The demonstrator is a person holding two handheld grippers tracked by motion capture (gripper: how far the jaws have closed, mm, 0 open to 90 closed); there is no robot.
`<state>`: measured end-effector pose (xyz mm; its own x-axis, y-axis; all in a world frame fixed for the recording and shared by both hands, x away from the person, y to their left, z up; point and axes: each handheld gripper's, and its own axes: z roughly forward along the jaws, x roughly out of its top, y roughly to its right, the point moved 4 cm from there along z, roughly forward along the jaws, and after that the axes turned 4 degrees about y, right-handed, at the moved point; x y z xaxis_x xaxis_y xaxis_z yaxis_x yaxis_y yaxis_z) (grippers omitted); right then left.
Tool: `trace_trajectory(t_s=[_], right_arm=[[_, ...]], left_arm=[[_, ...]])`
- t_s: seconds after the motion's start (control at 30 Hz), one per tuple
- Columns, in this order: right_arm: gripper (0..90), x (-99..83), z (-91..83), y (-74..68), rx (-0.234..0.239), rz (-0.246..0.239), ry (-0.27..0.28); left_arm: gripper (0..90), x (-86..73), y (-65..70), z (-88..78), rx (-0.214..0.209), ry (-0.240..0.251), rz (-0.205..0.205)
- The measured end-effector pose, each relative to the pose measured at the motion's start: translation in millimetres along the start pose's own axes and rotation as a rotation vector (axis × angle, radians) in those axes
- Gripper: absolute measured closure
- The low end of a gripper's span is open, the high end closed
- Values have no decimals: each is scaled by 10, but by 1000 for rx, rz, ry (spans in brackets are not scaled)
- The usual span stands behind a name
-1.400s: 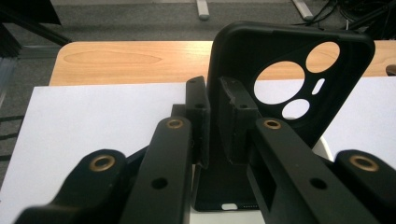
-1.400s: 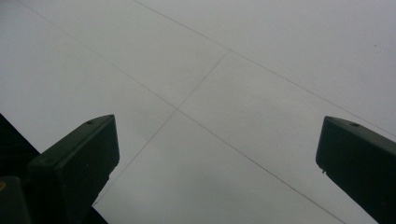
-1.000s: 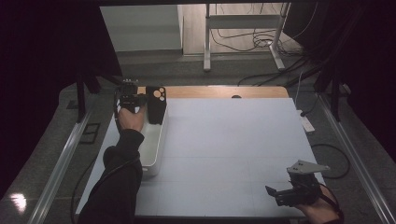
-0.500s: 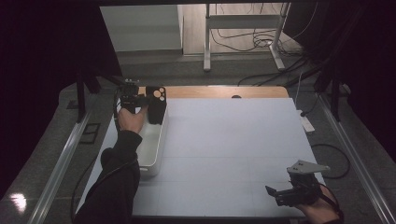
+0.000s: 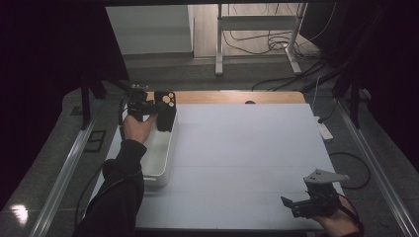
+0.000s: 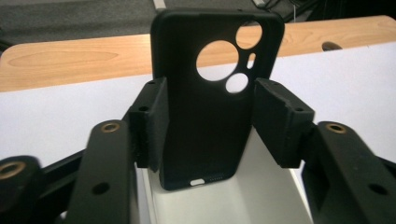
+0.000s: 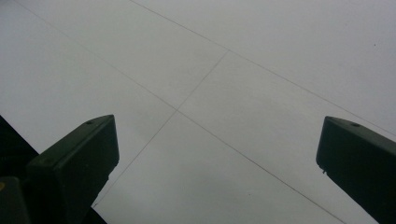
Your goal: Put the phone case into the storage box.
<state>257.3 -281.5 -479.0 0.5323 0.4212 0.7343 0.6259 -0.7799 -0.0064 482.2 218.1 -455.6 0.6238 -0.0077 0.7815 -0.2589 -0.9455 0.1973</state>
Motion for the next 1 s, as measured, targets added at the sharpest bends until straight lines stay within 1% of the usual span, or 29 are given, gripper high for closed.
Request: trace_trajectory(t_s=[0.03, 0.07, 0.13, 0.17, 0.27, 0.3, 0.37, 0.43, 0.67, 0.7, 0.77, 0.8, 0.87, 0.93, 1.0], right_arm=[[0, 0, 0, 0, 0, 1, 0], [0, 0, 1, 1, 0, 1, 0], [0, 0, 1, 0, 0, 0, 0], [0, 0, 2, 0, 0, 0, -1], [0, -1, 3, 1, 0, 1, -2], [0, -1, 3, 2, -1, 2, -2], [0, -1, 6, 3, -1, 4, -2], [0, -1, 8, 6, -2, 7, -3], [0, -1, 6, 15, -7, 14, -5], [0, -1, 6, 17, -7, 15, -5], [0, 0, 5, 20, -11, 19, -4], [0, 1, 4, 21, -13, 21, -3], [0, 2, 3, 22, -13, 22, -2], [0, 2, 2, 22, -14, 22, 0], [0, 2, 0, 22, -14, 22, 1]], left_arm=[[435, 0, 0, 0, 0, 0, 0], [423, -8, -1, -12, -4, -5, 12], [401, -16, -3, -25, -3, -8, 19], [392, -22, -1, -35, -11, -9, 20], [356, -35, -3, -52, -11, -17, 27], [356, -41, -11, -63, -15, -21, 41], [307, -57, -13, -87, -21, -28, 55], [279, -67, -18, -114, -39, -24, 60], [191, -102, -33, -193, -57, -26, 81], [191, -112, -30, -211, -69, -24, 84], [169, -130, -23, -238, -75, -22, 91], [157, -139, -17, -250, -87, -18, 92], [132, -152, -9, -266, -92, -17, 97], [113, -172, 8, -291, -107, -14, 103], [107, -182, 18, -303, -112, -14, 105]])
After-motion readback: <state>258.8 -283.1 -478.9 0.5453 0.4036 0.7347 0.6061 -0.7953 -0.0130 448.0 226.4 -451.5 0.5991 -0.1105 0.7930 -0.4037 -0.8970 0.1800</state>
